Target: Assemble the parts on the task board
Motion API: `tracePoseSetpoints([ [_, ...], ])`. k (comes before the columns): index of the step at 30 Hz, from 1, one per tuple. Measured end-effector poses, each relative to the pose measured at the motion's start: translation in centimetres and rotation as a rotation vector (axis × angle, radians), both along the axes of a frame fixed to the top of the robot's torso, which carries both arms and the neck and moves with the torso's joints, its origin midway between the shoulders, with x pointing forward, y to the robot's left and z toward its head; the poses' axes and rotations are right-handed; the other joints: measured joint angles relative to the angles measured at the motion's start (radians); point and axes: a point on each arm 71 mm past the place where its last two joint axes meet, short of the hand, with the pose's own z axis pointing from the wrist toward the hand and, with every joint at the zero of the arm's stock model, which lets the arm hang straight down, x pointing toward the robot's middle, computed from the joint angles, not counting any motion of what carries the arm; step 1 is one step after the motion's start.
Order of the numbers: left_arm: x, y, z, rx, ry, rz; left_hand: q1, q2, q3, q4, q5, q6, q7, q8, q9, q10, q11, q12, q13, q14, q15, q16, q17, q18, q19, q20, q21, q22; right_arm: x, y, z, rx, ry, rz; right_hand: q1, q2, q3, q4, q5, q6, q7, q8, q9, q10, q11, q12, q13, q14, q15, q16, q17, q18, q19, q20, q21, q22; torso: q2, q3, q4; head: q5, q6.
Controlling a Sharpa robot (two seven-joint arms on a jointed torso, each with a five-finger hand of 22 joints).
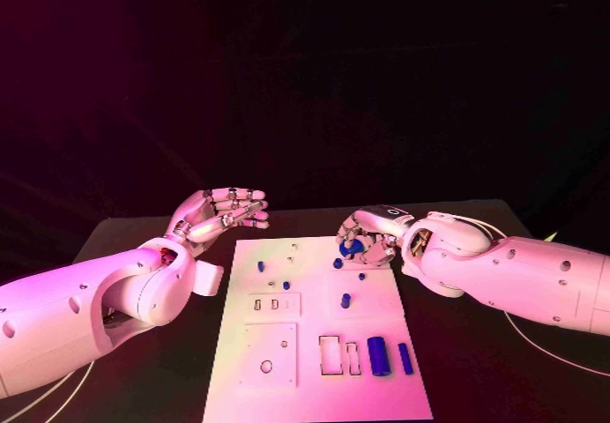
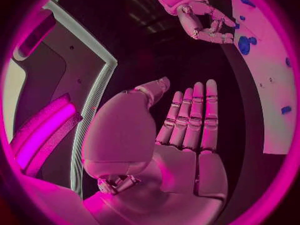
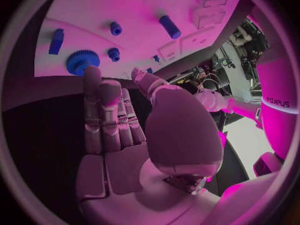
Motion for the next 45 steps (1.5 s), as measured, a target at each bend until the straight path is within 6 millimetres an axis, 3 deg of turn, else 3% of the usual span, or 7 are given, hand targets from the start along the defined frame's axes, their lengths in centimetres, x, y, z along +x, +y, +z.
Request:
tracePoseSetpoints([
  [1, 0.0, 0.0, 0.0, 0.000, -0.001, -0.003, 0.000, 0.000, 0.000, 0.000, 0.000, 0.000, 0.000, 0.000, 0.000, 0.000, 0.000, 0.000, 0.000, 0.000, 0.000, 0.000, 0.001, 0.000, 0.000, 0.000, 0.000, 0.001, 0.0, 0.2, 0.0, -0.012, -0.007, -0.001, 0.000, 0.000, -0.007, 0.006, 0.000, 0.000, 0.000, 0.000, 0.007, -0.009, -0.001, 0.010, 0.009, 0.000, 0.000, 0.079, 0.071, -0.015, 0.029, 0.000, 0.073, 0.094, 0.003, 0.0012, 0.0012, 0.000, 0.000],
  [3, -0.1, -0.1, 0.1, 0.001, -0.002, -0.007, 0.000, 0.000, 0.000, 0.000, 0.000, 0.000, 0.000, 0.000, 0.001, 0.000, 0.000, 0.000, 0.000, 0.000, 0.000, 0.000, 0.003, 0.000, 0.000, 0.000, 0.008, 0.003, 0.1, 0.5, 0.0, -0.030, -0.016, -0.003, 0.005, -0.005, -0.013, 0.011, 0.000, -0.005, -0.002, 0.000, 0.014, -0.021, -0.003, 0.023, 0.020, 0.000, 0.000, 0.172, 0.154, -0.017, 0.062, 0.001, 0.158, 0.204, 0.007, 0.0026, 0.0032, 0.000, 0.000],
  [4, -0.1, -0.1, 0.2, 0.001, -0.003, -0.009, 0.000, 0.000, 0.000, 0.000, 0.000, 0.000, 0.000, 0.000, 0.001, 0.000, 0.000, 0.000, 0.000, 0.000, 0.000, 0.000, 0.004, 0.000, 0.000, 0.000, 0.008, 0.005, 0.2, 0.6, -0.1, -0.041, -0.022, -0.007, 0.005, -0.005, -0.016, 0.014, 0.001, -0.007, 0.000, 0.000, 0.020, -0.022, -0.005, 0.030, 0.026, 0.000, 0.000, 0.228, 0.205, -0.039, 0.084, 0.003, 0.210, 0.273, 0.009, 0.0032, 0.0044, -0.001, 0.000],
  [11, -0.4, -0.3, 0.4, 0.001, -0.006, -0.020, 0.000, 0.000, -0.003, 0.003, 0.000, 0.000, 0.000, 0.000, 0.001, 0.007, 0.000, -0.005, 0.000, 0.000, 0.000, 0.000, 0.008, 0.000, 0.004, -0.004, 0.020, 0.010, 0.6, 1.0, -0.2, -0.087, -0.038, -0.025, 0.012, 0.002, -0.005, 0.025, 0.004, -0.007, 0.000, 0.000, 0.038, -0.029, -0.005, 0.057, 0.046, 0.000, 0.000, 0.366, 0.331, -0.054, 0.134, 0.006, 0.342, 0.452, 0.021, 0.0050, 0.0113, -0.006, 0.000],
  [23, -0.4, -0.3, 0.6, 0.002, -0.007, -0.023, 0.000, 0.000, -0.003, 0.003, 0.000, 0.000, 0.000, 0.000, 0.002, 0.007, 0.000, -0.005, 0.000, 0.000, 0.000, 0.000, 0.010, 0.000, 0.004, -0.004, 0.025, 0.013, 1.0, 1.2, -0.6, -0.151, -0.027, -0.044, 0.012, 0.002, 0.005, 0.035, 0.004, -0.007, 0.000, 0.000, 0.049, -0.027, -0.007, 0.067, 0.055, 0.000, 0.000, 0.401, 0.364, -0.054, 0.143, 0.008, 0.379, 0.506, 0.039, 0.0062, 0.0167, -0.013, 0.000],
  [27, -0.4, -0.3, 0.6, 0.003, -0.007, -0.023, 0.000, 0.000, -0.003, 0.003, 0.000, 0.000, 0.000, 0.000, 0.002, 0.007, 0.000, -0.005, 0.000, 0.000, 0.000, 0.000, 0.010, 0.000, 0.004, -0.004, 0.025, 0.013, 1.0, 1.2, -0.8, -0.167, -0.021, -0.045, 0.012, 0.002, 0.010, 0.039, 0.004, -0.003, -0.004, 0.000, 0.052, -0.025, -0.009, 0.067, 0.056, 0.000, 0.000, 0.411, 0.372, -0.069, 0.150, 0.008, 0.391, 0.523, 0.044, 0.0057, 0.0186, -0.014, -0.002],
  [45, -0.1, 0.0, 0.5, 0.007, -0.001, -0.012, 0.000, 0.000, -0.005, 0.006, 0.000, 0.000, 0.000, 0.000, 0.002, 0.007, 0.000, -0.005, 0.000, 0.000, 0.000, -0.004, 0.013, 0.000, 0.003, -0.004, 0.032, 0.017, 0.8, 1.6, -1.0, -0.186, -0.008, -0.034, 0.024, 0.014, 0.051, 0.050, 0.005, 0.024, -0.009, 0.019, 0.073, 0.008, -0.017, 0.082, 0.060, 0.003, -0.004, 0.433, 0.384, -0.069, 0.157, 0.008, 0.410, 0.558, 0.054, 0.0051, 0.0219, -0.015, -0.005],
])
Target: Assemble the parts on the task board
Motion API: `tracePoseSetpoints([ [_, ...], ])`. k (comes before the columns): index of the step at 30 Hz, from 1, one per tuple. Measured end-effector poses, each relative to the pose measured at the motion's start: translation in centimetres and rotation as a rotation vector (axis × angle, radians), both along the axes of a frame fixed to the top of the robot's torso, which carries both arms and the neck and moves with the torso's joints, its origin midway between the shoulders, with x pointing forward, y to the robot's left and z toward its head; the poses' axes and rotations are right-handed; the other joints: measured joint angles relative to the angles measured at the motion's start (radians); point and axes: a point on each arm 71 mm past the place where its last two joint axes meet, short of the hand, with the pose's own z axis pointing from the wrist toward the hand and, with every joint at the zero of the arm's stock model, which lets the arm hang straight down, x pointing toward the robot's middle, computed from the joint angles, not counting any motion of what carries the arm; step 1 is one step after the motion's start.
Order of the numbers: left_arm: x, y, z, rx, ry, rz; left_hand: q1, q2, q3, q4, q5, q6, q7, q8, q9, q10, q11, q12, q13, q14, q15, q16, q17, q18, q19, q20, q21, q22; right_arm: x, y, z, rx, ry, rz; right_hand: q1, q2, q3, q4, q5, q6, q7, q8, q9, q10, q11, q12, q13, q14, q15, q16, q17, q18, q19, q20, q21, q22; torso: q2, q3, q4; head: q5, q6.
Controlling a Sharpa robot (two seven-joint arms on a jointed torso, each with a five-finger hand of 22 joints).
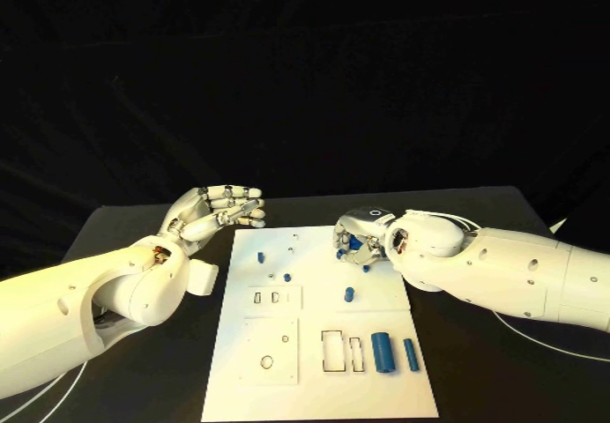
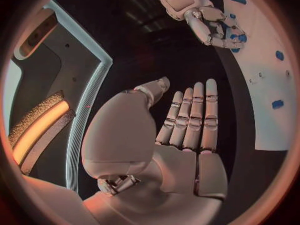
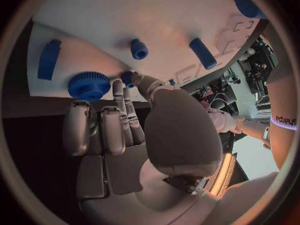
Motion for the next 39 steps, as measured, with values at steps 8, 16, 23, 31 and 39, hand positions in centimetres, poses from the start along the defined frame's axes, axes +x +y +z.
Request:
tracePoseSetpoints([
  [8, 0.0, 0.0, 0.0, 0.001, 0.004, 0.002, 0.000, 0.000, 0.000, 0.000, 0.000, 0.000, 0.000, 0.000, 0.000, 0.000, 0.000, -0.005, 0.000, 0.000, 0.000, -0.001, 0.004, 0.000, 0.000, 0.000, 0.009, 0.004, 0.1, 0.2, 0.0, 0.000, -0.001, 0.003, 0.035, 0.039, 0.071, -0.024, -0.054, 0.031, -0.013, 0.019, 0.025, 0.029, -0.008, -0.004, -0.006, 0.000, -0.007, 0.009, 0.003, 0.000, 0.002, -0.005, 0.013, 0.016, 0.003, 0.0018, -0.0001, -0.001, 0.004],
  [16, 0.2, 0.2, 0.0, 0.003, 0.007, 0.007, 0.000, 0.000, 0.000, 0.000, 0.000, -0.006, -0.001, 0.000, 0.000, -0.004, 0.004, -0.007, 0.000, 0.000, 0.000, -0.004, 0.006, 0.000, 0.000, 0.000, 0.012, 0.006, 0.1, 0.6, 0.1, -0.003, -0.007, 0.009, 0.038, 0.052, 0.086, -0.036, -0.073, 0.038, -0.013, 0.023, 0.036, 0.038, -0.010, -0.011, -0.012, 0.000, -0.007, 0.012, 0.002, 0.000, 0.000, -0.008, 0.013, 0.017, 0.006, 0.0030, 0.0004, 0.000, 0.007],
  [23, 0.3, 0.3, 0.0, 0.004, 0.011, 0.012, 0.000, 0.000, 0.000, 0.000, 0.000, -0.006, -0.002, 0.000, 0.000, -0.004, 0.004, -0.007, 0.000, 0.000, 0.000, -0.004, 0.007, 0.000, 0.000, 0.000, 0.014, 0.008, -0.1, 0.8, 0.1, 0.015, -0.029, 0.005, 0.039, 0.053, 0.088, -0.039, -0.066, 0.038, -0.013, 0.023, 0.045, 0.044, -0.008, -0.017, -0.015, 0.000, -0.007, 0.021, 0.005, 0.000, 0.000, -0.008, 0.016, 0.023, 0.006, 0.0024, 0.0000, 0.001, 0.012],
  [31, 0.5, 0.5, -0.1, 0.006, 0.013, 0.019, -0.004, -0.004, -0.007, 0.007, 0.000, -0.006, -0.002, 0.000, 0.000, -0.007, 0.007, -0.007, 0.000, -0.004, 0.004, -0.008, 0.013, 0.000, 0.000, 0.000, 0.020, 0.012, -0.2, 1.9, 0.9, 0.084, -0.097, -0.008, 0.015, 0.047, 0.089, -0.034, -0.077, 0.038, -0.013, 0.023, 0.053, 0.054, -0.012, -0.027, -0.019, 0.000, -0.007, 0.028, 0.006, 0.000, 0.000, -0.007, 0.023, 0.037, 0.006, 0.0013, -0.0012, 0.013, 0.014],
  [39, 0.5, 0.5, 0.1, 0.002, 0.010, 0.018, -0.005, -0.005, -0.007, 0.007, 0.000, -0.006, -0.002, 0.000, 0.000, -0.007, 0.007, -0.007, 0.000, -0.004, 0.004, -0.008, 0.014, 0.000, -0.004, 0.003, 0.020, 0.012, 0.8, 3.9, 1.6, 0.143, -0.165, -0.034, 0.013, 0.045, 0.089, -0.034, -0.078, 0.038, -0.013, 0.023, 0.054, 0.056, -0.014, -0.028, -0.021, 0.000, -0.007, 0.028, 0.006, 0.000, 0.000, -0.007, 0.023, 0.040, 0.006, -0.0026, 0.0000, 0.017, 0.013],
])
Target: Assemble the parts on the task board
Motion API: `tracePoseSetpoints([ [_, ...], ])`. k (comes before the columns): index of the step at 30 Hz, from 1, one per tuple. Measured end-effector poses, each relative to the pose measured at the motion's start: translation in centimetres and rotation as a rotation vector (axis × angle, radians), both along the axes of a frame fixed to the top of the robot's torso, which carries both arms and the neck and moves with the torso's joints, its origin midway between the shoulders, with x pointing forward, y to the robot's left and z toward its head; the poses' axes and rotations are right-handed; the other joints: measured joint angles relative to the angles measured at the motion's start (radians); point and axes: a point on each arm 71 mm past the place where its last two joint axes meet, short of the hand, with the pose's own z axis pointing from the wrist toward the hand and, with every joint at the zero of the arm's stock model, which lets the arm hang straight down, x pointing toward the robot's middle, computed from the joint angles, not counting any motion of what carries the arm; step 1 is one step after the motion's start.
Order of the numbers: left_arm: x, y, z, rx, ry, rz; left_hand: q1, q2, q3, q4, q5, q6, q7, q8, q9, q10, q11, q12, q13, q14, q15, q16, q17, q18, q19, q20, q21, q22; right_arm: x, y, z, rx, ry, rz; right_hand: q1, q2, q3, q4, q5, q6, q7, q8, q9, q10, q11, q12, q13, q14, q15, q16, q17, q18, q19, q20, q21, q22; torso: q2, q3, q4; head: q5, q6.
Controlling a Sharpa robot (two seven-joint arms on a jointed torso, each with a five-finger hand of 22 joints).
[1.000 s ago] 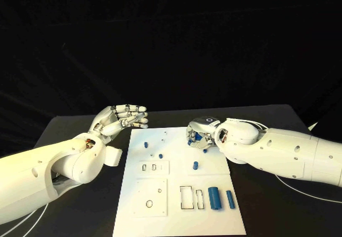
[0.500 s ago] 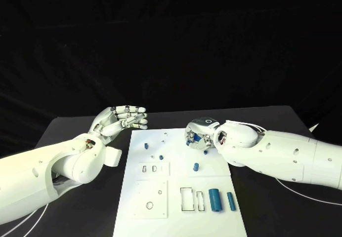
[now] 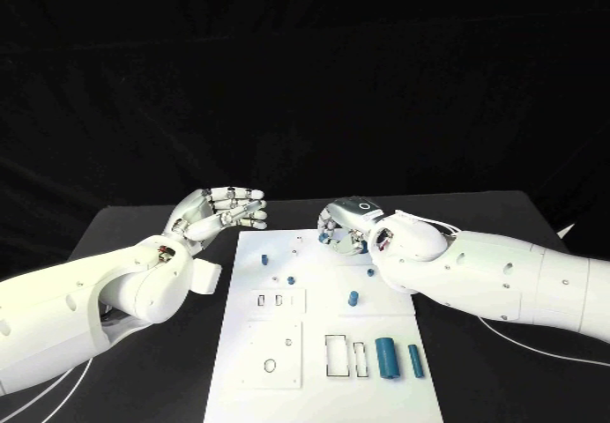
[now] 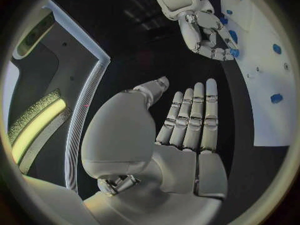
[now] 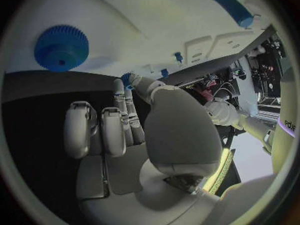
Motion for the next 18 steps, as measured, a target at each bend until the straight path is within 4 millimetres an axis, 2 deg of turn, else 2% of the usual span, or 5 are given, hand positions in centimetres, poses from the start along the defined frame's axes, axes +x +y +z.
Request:
tracePoseSetpoints([
  [8, 0.2, 0.0, 0.0, -0.004, 0.001, 0.003, 0.000, 0.000, 0.000, 0.000, 0.000, 0.000, 0.000, 0.000, 0.000, 0.000, 0.000, 0.000, 0.000, 0.000, 0.000, 0.000, 0.001, 0.000, 0.000, 0.000, 0.000, 0.001, 1.1, 1.9, 0.0, 0.027, -0.026, -0.013, 0.000, 0.000, 0.000, 0.000, 0.000, 0.000, 0.000, -0.001, 0.000, 0.000, 0.000, 0.000, 0.000, 0.000, 0.000, 0.000, 0.000, 0.000, 0.004, -0.004, 0.000, 0.000, 0.003, 0.0020, 0.0024, -0.003, 0.003],
  [18, 0.2, -0.1, 0.0, -0.007, 0.003, 0.004, 0.000, 0.000, -0.003, 0.003, 0.000, 0.000, 0.000, 0.000, 0.000, 0.000, 0.000, 0.000, 0.000, 0.000, 0.000, 0.000, 0.001, 0.000, 0.000, 0.000, 0.000, 0.001, 1.9, 3.0, -0.9, 0.029, -0.017, -0.026, 0.000, 0.000, 0.000, 0.000, -0.002, 0.000, 0.000, -0.002, 0.001, 0.000, 0.000, -0.004, -0.001, 0.000, 0.000, 0.000, 0.000, 0.000, 0.004, -0.004, 0.000, -0.001, 0.009, -0.0024, 0.0092, -0.004, 0.005],
])
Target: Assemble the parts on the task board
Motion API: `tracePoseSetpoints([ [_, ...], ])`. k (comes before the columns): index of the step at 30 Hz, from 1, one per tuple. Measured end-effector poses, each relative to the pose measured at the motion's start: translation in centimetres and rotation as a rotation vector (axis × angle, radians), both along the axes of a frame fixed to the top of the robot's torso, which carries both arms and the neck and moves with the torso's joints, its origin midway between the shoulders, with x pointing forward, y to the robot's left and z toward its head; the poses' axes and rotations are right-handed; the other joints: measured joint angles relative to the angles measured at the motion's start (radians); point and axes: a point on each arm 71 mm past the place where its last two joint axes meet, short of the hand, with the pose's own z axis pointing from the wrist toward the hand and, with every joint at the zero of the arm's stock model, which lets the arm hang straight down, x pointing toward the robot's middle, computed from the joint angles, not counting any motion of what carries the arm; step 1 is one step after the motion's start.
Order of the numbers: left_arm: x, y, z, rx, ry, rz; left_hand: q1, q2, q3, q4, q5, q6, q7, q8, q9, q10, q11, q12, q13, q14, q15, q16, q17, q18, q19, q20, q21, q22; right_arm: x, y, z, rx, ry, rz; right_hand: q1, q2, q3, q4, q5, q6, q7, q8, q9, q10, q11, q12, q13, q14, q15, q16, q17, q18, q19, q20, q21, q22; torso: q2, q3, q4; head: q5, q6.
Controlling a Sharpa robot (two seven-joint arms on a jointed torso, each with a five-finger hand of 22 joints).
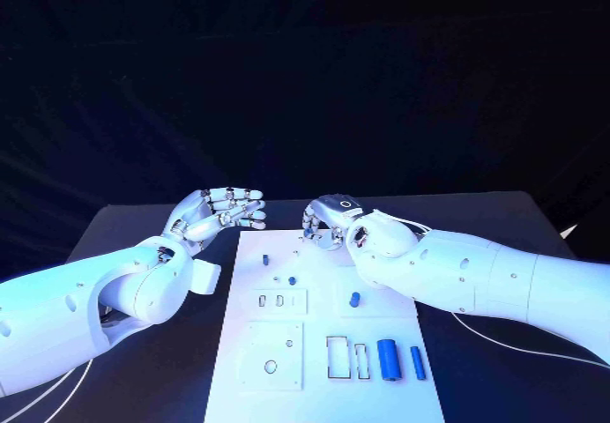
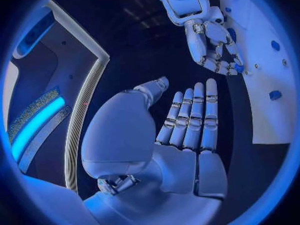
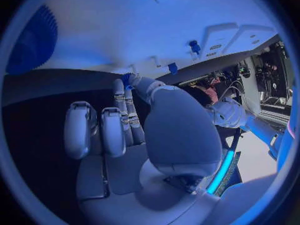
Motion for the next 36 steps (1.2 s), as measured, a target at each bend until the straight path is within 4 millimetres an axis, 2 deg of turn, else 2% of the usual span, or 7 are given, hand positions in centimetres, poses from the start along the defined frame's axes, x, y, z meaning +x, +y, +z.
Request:
tracePoseSetpoints([
  [12, 0.0, -0.1, 0.1, -0.001, -0.001, -0.002, 0.000, 0.000, 0.000, 0.000, 0.000, 0.000, 0.000, 0.000, 0.000, 0.000, 0.000, 0.000, 0.000, 0.000, 0.000, 0.000, 0.001, 0.000, 0.000, 0.000, 0.004, 0.001, -0.2, 1.1, -0.3, 0.008, 0.010, 0.022, 0.000, 0.000, 0.000, 0.000, 0.000, 0.000, 0.000, -0.002, 0.001, 0.000, 0.000, 0.000, -0.001, 0.000, 0.000, 0.000, 0.000, 0.000, 0.000, 0.000, 0.000, 0.000, 0.001, -0.0001, -0.0002, 0.006, -0.003],
  [27, 0.1, -0.1, 0.1, -0.001, -0.001, 0.001, 0.000, 0.000, 0.000, 0.000, 0.000, 0.000, 0.000, 0.000, 0.000, 0.000, 0.000, 0.000, 0.000, 0.000, 0.000, 0.000, 0.001, 0.000, 0.000, 0.000, 0.004, 0.001, -0.1, 1.3, -0.5, -0.002, 0.024, 0.025, -0.009, -0.007, 0.000, 0.000, -0.002, -0.004, 0.003, 0.002, 0.005, 0.000, 0.000, -0.006, -0.002, 0.000, 0.000, 0.000, 0.000, 0.000, 0.000, 0.000, 0.000, -0.005, 0.002, -0.0012, -0.0011, 0.010, -0.001],
  [30, 0.1, -0.1, 0.1, -0.001, -0.001, 0.001, 0.000, 0.000, 0.000, 0.000, 0.000, 0.000, 0.000, 0.000, 0.000, 0.000, 0.000, 0.000, 0.000, 0.000, 0.000, 0.000, 0.002, 0.000, 0.000, 0.000, 0.004, 0.001, 0.0, 1.3, -0.6, -0.008, 0.028, 0.022, -0.021, -0.010, -0.002, 0.002, -0.001, -0.010, 0.006, 0.002, 0.006, -0.007, 0.007, -0.011, -0.004, 0.000, 0.000, 0.000, 0.000, 0.000, -0.002, 0.002, 0.000, -0.010, 0.002, -0.0013, -0.0011, 0.010, -0.002],
  [32, 0.1, -0.1, 0.1, -0.001, -0.001, 0.001, 0.000, 0.000, 0.000, 0.000, 0.000, 0.000, 0.000, 0.000, 0.000, 0.000, 0.000, 0.000, 0.000, 0.000, 0.000, 0.000, 0.002, 0.000, 0.000, 0.000, 0.004, 0.001, 0.0, 1.3, -0.6, -0.010, 0.030, 0.021, -0.031, -0.020, -0.005, 0.005, -0.001, -0.024, 0.017, -0.008, 0.008, -0.017, 0.016, -0.025, -0.009, 0.001, 0.001, -0.002, -0.004, 0.000, -0.012, 0.008, -0.012, -0.025, 0.002, -0.0013, -0.0011, 0.010, -0.003],
  [33, 0.1, -0.1, 0.1, 0.000, -0.001, 0.001, 0.000, 0.000, 0.000, 0.000, 0.000, 0.000, 0.000, 0.000, 0.000, 0.000, 0.000, 0.000, 0.000, 0.000, 0.000, 0.000, 0.002, 0.000, 0.000, 0.000, 0.004, 0.001, 0.1, 1.3, -0.6, -0.011, 0.030, 0.021, -0.043, -0.032, -0.010, 0.010, -0.001, -0.045, 0.024, -0.021, 0.006, -0.042, 0.027, -0.040, -0.015, 0.002, 0.007, -0.012, -0.022, 0.000, -0.035, 0.013, -0.034, -0.054, 0.002, -0.0012, -0.0011, 0.010, -0.003],
  [35, 0.1, 0.0, 0.1, 0.000, -0.001, 0.001, 0.000, 0.000, 0.000, 0.000, 0.000, 0.000, 0.000, 0.000, 0.000, 0.000, 0.000, 0.000, 0.000, 0.000, 0.000, 0.000, 0.002, 0.000, 0.000, 0.000, 0.004, 0.001, 0.1, 1.2, -0.7, -0.014, 0.032, 0.019, -0.058, -0.048, -0.025, 0.018, -0.001, -0.089, 0.031, -0.049, -0.003, -0.093, 0.038, -0.062, -0.027, 0.002, 0.020, -0.033, -0.055, 0.000, -0.076, 0.022, -0.080, -0.112, 0.002, -0.0012, -0.0011, 0.010, -0.003],
  [36, 0.1, 0.0, 0.1, 0.000, -0.001, 0.001, 0.000, 0.000, 0.000, 0.000, 0.000, 0.000, 0.000, 0.000, 0.000, 0.000, 0.000, 0.000, 0.000, 0.000, 0.000, 0.000, 0.002, 0.000, 0.000, 0.000, 0.004, 0.001, 0.1, 1.2, -0.7, -0.014, 0.032, 0.018, -0.059, -0.050, -0.037, 0.019, -0.001, -0.105, 0.032, -0.060, -0.006, -0.112, 0.040, -0.067, -0.031, 0.002, 0.020, -0.040, -0.067, 0.000, -0.091, 0.026, -0.096, -0.133, 0.003, -0.0012, -0.0011, 0.010, -0.003],
])
